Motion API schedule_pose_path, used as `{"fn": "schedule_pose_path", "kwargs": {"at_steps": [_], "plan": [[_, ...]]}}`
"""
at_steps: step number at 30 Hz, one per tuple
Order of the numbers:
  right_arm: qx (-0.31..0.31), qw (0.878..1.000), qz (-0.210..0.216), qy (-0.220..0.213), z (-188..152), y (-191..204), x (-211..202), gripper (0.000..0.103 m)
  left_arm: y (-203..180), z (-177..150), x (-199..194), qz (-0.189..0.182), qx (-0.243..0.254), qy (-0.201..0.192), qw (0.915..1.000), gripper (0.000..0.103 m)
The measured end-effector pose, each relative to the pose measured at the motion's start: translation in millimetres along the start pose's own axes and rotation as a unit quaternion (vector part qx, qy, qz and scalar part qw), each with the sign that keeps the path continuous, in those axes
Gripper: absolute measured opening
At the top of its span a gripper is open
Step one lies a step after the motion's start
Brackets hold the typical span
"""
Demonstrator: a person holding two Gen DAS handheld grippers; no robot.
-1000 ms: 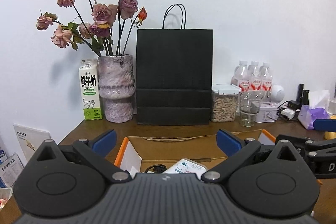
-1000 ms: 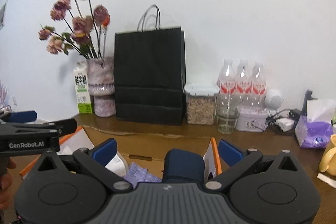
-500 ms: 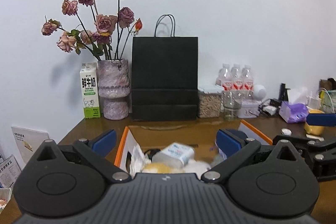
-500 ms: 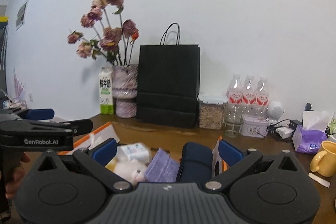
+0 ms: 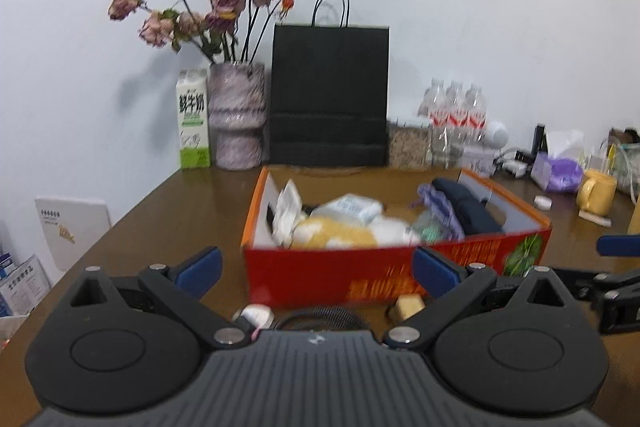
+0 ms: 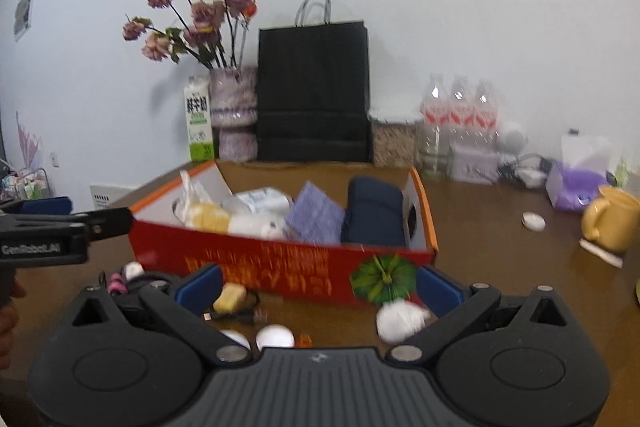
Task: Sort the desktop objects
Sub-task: 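Move both tools back toward the braided cable and tissue ball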
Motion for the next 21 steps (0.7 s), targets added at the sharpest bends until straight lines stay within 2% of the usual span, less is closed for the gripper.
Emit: {"fn": "schedule_pose_path", "kwargs": {"at_steps": [4, 11, 16, 21], "plan": [[0.003, 1.000, -0.018, 0.022, -18.2, -9.6, -2.0, 0.103, 3.8, -17.9, 4.2, 0.003, 0.011, 0.032, 0.9994, 0.103], [0.007, 0.998, -0.039, 0.055, -44.7, -20.1, -0.5, 0.103, -1.0, -31.0, 4.0, -0.017, 0.022, 0.053, 0.9982, 0.103], [0.006, 0.997, -0.043, 0.068, -49.4, -21.2, 4.7, 0.103, -4.0, -36.2, 9.0, -0.033, 0.025, 0.068, 0.9968, 0.103], [0.005, 0.996, -0.043, 0.076, -53.4, -21.2, 9.4, 0.103, -8.3, -42.8, 18.4, -0.033, 0.035, 0.087, 0.9950, 0.103]]}}
Point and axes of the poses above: each gripper's, at about its wrist camera, not at the fingertips, and x roughly the way its jaws point, y to its left, z to its top, the point moved 5 cm from there along x, roughly the way its jaws point, and after that the axes turned 14 degrees about x, right-handed, at the moved point
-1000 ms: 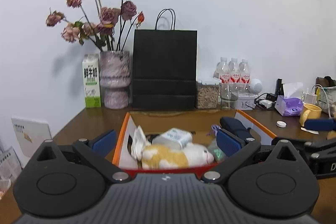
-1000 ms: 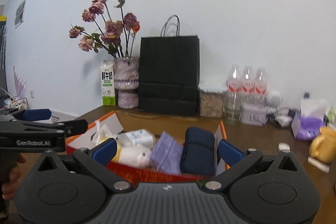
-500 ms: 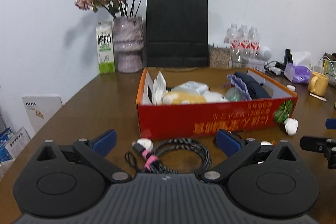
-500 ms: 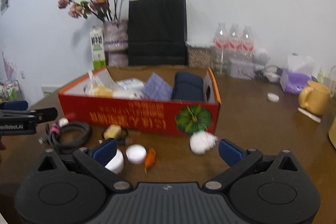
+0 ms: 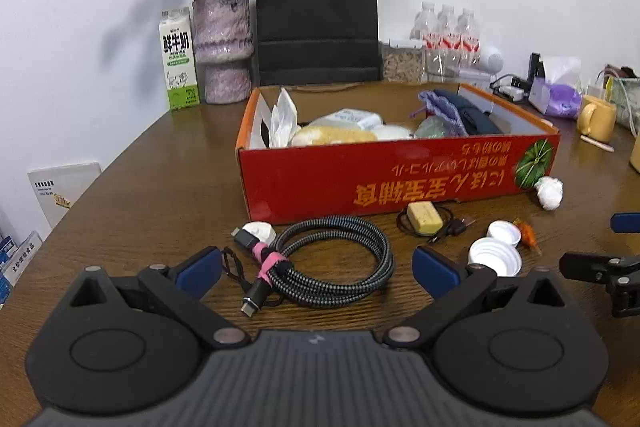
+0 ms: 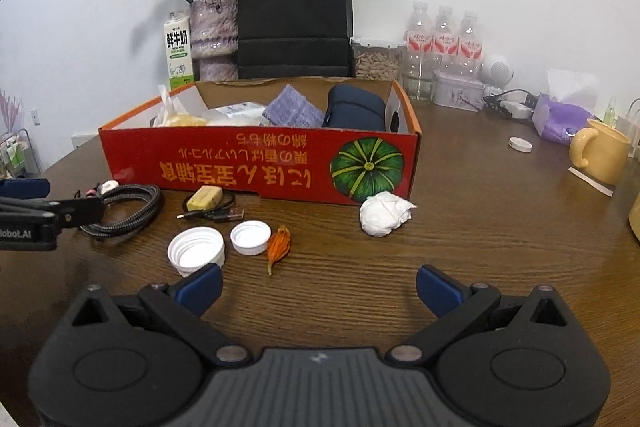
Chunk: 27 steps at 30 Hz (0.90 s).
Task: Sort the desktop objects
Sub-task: 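Move both tools back toward the braided cable and tissue ball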
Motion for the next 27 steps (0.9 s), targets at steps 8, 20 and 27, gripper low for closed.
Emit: {"fn": "schedule_pose_path", "kwargs": {"at_steps": [8, 20, 27], "plan": [[0.007, 1.000, -0.015, 0.009, 2.4, -10.0, 13.3, 0.103, -5.2, 3.6, 25.2, -0.014, 0.021, 0.037, 0.9990, 0.103], [0.024, 1.000, -0.013, 0.009, 14.4, -26.7, 26.7, 0.103, -8.6, 8.7, 58.2, 0.000, 0.019, 0.089, 0.9958, 0.103], [0.035, 0.999, 0.005, 0.013, 16.5, -30.4, 28.6, 0.103, -5.3, 7.9, 60.9, -0.027, -0.018, 0.089, 0.9955, 0.096]]}}
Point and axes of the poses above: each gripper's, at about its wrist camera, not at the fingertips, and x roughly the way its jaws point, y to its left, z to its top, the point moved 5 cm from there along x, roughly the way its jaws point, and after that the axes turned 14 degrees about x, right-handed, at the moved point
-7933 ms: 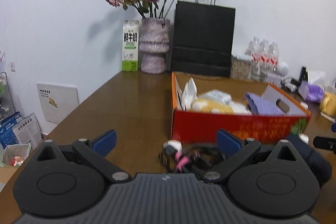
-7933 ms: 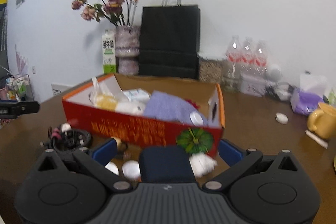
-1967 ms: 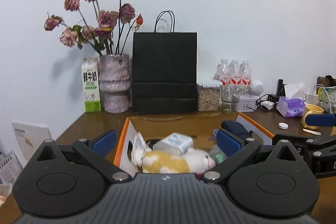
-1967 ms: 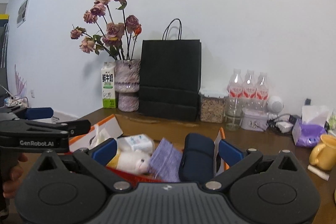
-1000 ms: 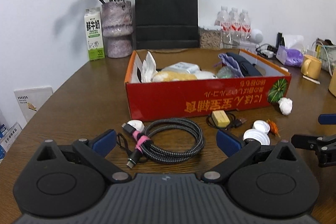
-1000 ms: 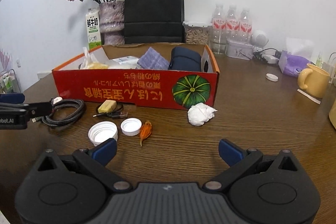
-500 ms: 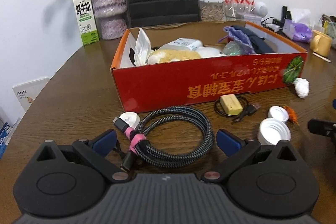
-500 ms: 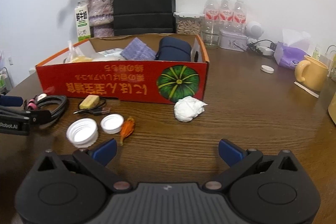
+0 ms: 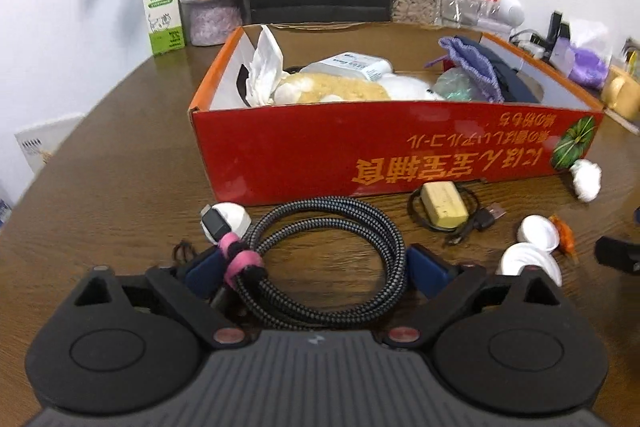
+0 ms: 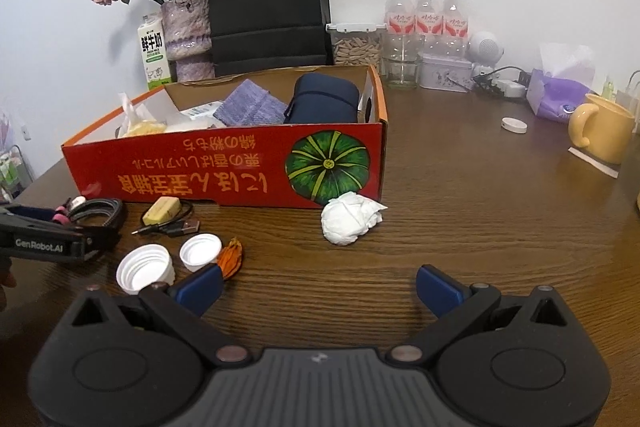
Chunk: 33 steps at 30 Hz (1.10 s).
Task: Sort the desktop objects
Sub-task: 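Move both tools back toward the braided cable and tissue ball, then grasp the braided pink-strapped cable with the left tool while the right tool grasps the tissue ball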
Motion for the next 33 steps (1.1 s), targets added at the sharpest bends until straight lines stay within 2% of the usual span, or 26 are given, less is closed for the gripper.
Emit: {"fn": "schedule_pose_path", "kwargs": {"at_steps": [12, 19, 22, 27, 29, 30, 31, 32, 33], "plan": [[-0.006, 1.000, 0.007, -0.001, -0.3, 4.4, -0.2, 0.103, 5.9, 0.3, -22.6, 0.004, -0.017, -0.043, 0.9989, 0.094], [-0.033, 0.999, -0.018, -0.028, 27.4, 6.0, 1.1, 0.101, 11.5, 2.1, -32.2, 0.000, -0.030, -0.062, 0.9976, 0.094], [-0.047, 0.998, -0.035, -0.022, 38.7, 6.2, 16.3, 0.092, 12.9, 1.3, -34.4, -0.003, -0.035, -0.068, 0.9971, 0.094], [-0.038, 0.998, -0.040, 0.012, 43.0, 4.2, 46.4, 0.068, 15.3, 0.2, -36.8, -0.007, -0.039, -0.075, 0.9964, 0.094], [-0.035, 0.998, -0.037, 0.024, 40.1, 4.1, 53.5, 0.048, 15.8, -0.1, -37.2, -0.008, -0.040, -0.076, 0.9963, 0.094], [-0.032, 0.999, -0.029, 0.025, 38.3, 4.3, 54.0, 0.041, 16.5, -0.2, -37.5, -0.009, -0.041, -0.077, 0.9962, 0.094], [-0.028, 0.999, -0.020, 0.025, 37.3, 4.4, 52.8, 0.028, 16.7, -0.3, -38.0, -0.009, -0.042, -0.078, 0.9961, 0.094], [-0.026, 0.999, -0.019, 0.023, 37.1, 4.6, 51.2, 0.022, 17.1, -0.3, -38.8, -0.009, -0.043, -0.079, 0.9960, 0.094], [-0.025, 0.999, -0.019, 0.020, 36.6, 4.7, 49.6, 0.022, 17.5, -0.3, -39.9, -0.010, -0.043, -0.081, 0.9958, 0.094]]}}
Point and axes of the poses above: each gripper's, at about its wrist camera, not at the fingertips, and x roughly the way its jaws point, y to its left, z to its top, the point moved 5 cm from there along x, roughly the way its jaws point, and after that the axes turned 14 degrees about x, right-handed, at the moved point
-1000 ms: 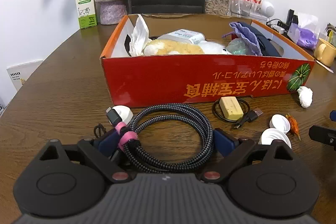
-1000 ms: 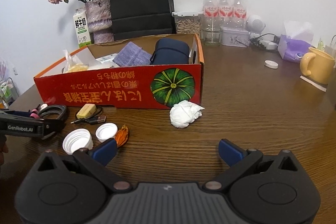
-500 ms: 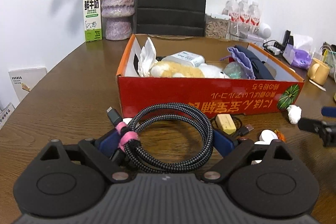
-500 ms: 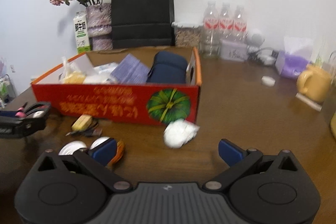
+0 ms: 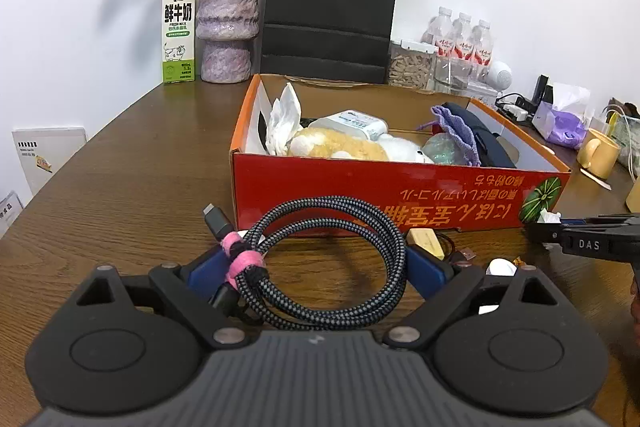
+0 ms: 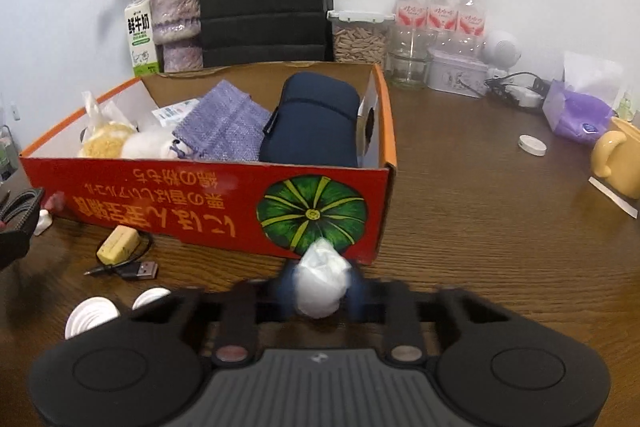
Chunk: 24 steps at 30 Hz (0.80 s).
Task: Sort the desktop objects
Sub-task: 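Grasp the braided pink-strapped cable with the left tool while the right tool grasps the tissue ball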
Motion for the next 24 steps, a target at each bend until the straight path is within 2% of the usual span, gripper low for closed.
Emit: {"fn": "schedule_pose_path", "kwargs": {"at_steps": [12, 24], "plan": [[0.007, 0.998, 0.027, -0.054, -3.9, 5.6, -43.5, 0.021, 1.8, 5.1, -15.5, -0.003, -0.001, -0.024, 0.9997, 0.094], [-0.010, 0.991, 0.063, -0.121, 26.7, 27.8, -87.7, 0.021, 0.5, 44.4, -38.7, 0.005, 0.006, -0.091, 0.9958, 0.094]]}}
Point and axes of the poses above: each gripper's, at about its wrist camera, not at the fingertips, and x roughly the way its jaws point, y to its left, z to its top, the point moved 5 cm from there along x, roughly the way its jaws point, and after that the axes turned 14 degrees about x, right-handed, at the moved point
